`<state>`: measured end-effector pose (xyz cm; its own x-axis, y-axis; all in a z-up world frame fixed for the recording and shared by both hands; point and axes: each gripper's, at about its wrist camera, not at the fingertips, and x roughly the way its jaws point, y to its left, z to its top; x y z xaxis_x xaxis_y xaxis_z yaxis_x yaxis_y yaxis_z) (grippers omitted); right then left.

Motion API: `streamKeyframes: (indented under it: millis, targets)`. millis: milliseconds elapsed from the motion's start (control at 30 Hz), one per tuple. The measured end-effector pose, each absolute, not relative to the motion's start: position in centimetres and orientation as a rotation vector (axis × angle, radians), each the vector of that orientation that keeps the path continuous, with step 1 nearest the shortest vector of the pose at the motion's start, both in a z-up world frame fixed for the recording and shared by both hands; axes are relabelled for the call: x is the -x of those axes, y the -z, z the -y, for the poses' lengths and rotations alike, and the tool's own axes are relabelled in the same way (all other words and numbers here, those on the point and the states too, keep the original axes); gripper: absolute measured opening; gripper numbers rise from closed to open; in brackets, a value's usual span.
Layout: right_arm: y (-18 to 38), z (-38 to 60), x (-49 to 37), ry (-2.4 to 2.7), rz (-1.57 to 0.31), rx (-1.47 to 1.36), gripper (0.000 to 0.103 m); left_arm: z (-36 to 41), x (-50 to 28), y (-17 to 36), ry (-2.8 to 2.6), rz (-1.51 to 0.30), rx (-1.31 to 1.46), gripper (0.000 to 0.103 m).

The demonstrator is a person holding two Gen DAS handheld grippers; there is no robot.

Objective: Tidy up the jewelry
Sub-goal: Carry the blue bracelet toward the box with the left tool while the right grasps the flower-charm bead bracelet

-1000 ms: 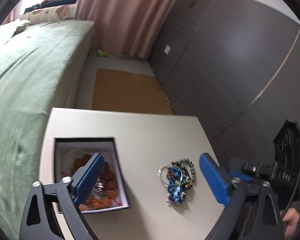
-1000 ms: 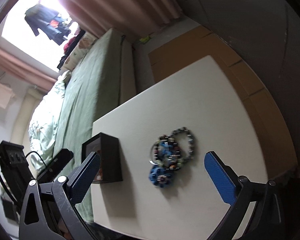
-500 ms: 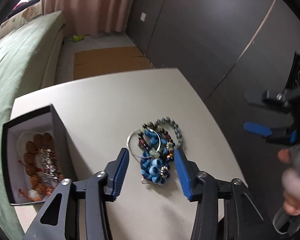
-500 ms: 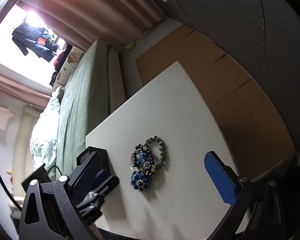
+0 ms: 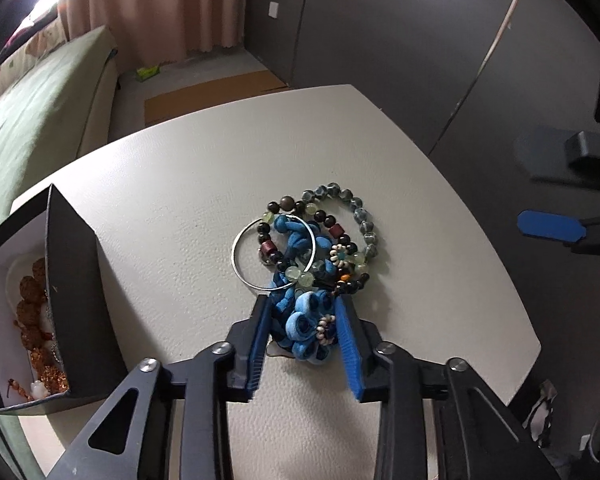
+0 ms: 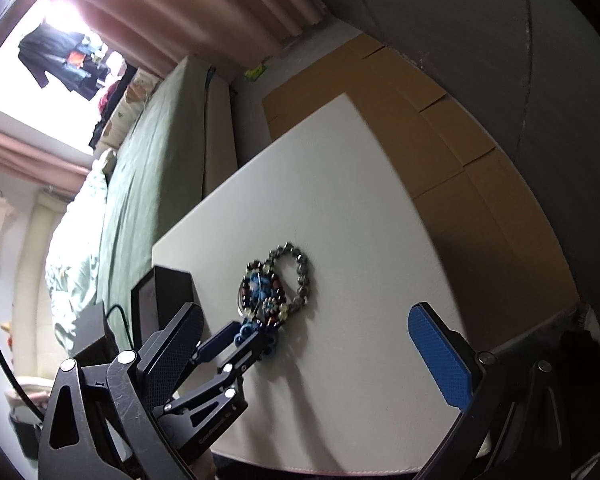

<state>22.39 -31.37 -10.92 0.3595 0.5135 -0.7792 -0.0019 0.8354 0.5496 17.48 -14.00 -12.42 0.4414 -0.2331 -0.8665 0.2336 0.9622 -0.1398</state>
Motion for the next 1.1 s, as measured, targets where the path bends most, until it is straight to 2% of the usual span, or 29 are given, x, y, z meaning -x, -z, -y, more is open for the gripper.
streamKeyframes:
  millis: [33,100,133,500,567,700,867,1100]
  targets:
    - [11.1,30.9,-22.3,-0.363,-1.173,-0.498,0.101,14.0,-17.4,12.1,0.286,-1.056,-0.005,0.021]
    - [11.5,30.3,-22.2,-0.38,-1.188,-0.487,0.095,13.5,-17.2,11.4,0.287,-1.038,0.007,0.01]
    - [11.8,30.0,-22.2,-0.387,-1.197,-0.486,0.09,13.1,-17.1,11.0,0.288,-1.031,0.02,0.009]
    - [14.3,27.3,-22.3,-0.45,-1.265,-0.544,0.06,9.5,-16.1,7.4,0.283,-0.934,0.139,0.009]
    - [14.6,26.8,-22.3,-0.455,-1.268,-0.561,0.051,8.9,-16.0,6.8,0.277,-0.923,0.156,0.009]
    - [14.6,25.7,-22.5,-0.454,-1.25,-0.547,0.049,7.6,-15.4,5.5,0.261,-0.892,0.176,0.009]
    - [14.5,24.2,-23.5,-0.458,-1.233,-0.518,0.038,5.8,-15.0,4.3,0.227,-0.854,0.197,0.009]
    - [14.7,22.0,-25.2,-0.421,-1.222,-0.436,0.033,3.8,-15.5,3.6,0.196,-0.826,0.237,0.009]
